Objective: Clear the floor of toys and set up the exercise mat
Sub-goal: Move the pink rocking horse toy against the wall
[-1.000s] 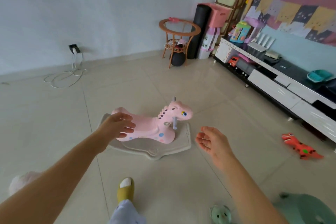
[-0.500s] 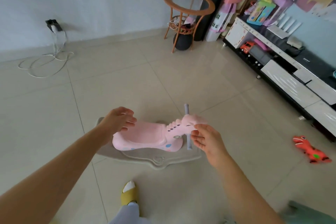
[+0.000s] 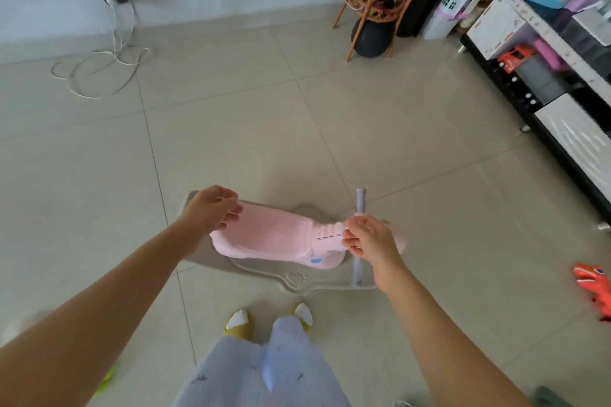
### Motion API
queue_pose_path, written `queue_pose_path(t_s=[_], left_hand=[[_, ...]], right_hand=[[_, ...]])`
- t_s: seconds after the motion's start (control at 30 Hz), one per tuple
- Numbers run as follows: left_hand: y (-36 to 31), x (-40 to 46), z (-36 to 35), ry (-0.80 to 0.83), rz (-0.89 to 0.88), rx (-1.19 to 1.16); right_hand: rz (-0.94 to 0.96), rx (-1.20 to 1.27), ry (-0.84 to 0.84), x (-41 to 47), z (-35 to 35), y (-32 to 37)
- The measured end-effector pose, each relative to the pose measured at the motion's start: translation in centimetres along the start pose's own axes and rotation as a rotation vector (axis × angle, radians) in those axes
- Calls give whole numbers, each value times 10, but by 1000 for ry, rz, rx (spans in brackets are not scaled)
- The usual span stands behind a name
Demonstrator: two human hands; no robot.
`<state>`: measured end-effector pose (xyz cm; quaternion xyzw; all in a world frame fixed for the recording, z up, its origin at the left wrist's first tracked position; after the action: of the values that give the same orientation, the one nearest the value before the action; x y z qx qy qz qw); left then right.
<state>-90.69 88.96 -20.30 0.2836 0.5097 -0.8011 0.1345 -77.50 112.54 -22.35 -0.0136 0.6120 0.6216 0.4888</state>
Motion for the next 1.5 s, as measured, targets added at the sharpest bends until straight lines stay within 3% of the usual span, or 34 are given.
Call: queue_pose_path(t_s=[0.23, 0.37, 0.53, 0.67, 0.87, 0.97, 1.03, 1.2, 1.33, 1.5], left_hand=[[21, 43, -16, -60, 30, 107], [45, 81, -28, 30, 38, 288], [77, 148, -50, 38, 12, 503], [115, 195, -60, -7, 12, 668], [175, 239, -66, -10, 47, 742], [199, 252, -65, -49, -26, 800], [210, 261, -57, -93, 17, 758], [219, 272, -49, -113, 111, 569], [217, 272, -53, -192, 115, 563], [216, 270, -55, -223, 117, 560]], right_hand=[[97, -337, 92, 46, -20, -21], [146, -606, 161, 68, -35, -45], [217, -828, 149, 109, -65, -72], [387, -1092, 146, 141, -90, -100], [616, -1590, 78, 183, -105, -140], [656, -1780, 21, 197, -110, -156], [680, -1908, -25, 202, -111, -163], [777, -2023, -30, 214, -104, -166], [642, -1929, 141, 222, -110, -169], [615, -1962, 163, 223, -110, -168]])
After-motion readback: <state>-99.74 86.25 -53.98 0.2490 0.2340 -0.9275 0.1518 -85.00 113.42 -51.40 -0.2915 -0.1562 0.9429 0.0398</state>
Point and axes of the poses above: each hand's wrist, its own x-axis towards the middle knuckle, its own z-axis out of the back of the hand, y = z × x, the point moved 2 cm from there along x, towards the middle knuckle, and after that the axes turned 6 degrees about -y, right-handed, at the moved point
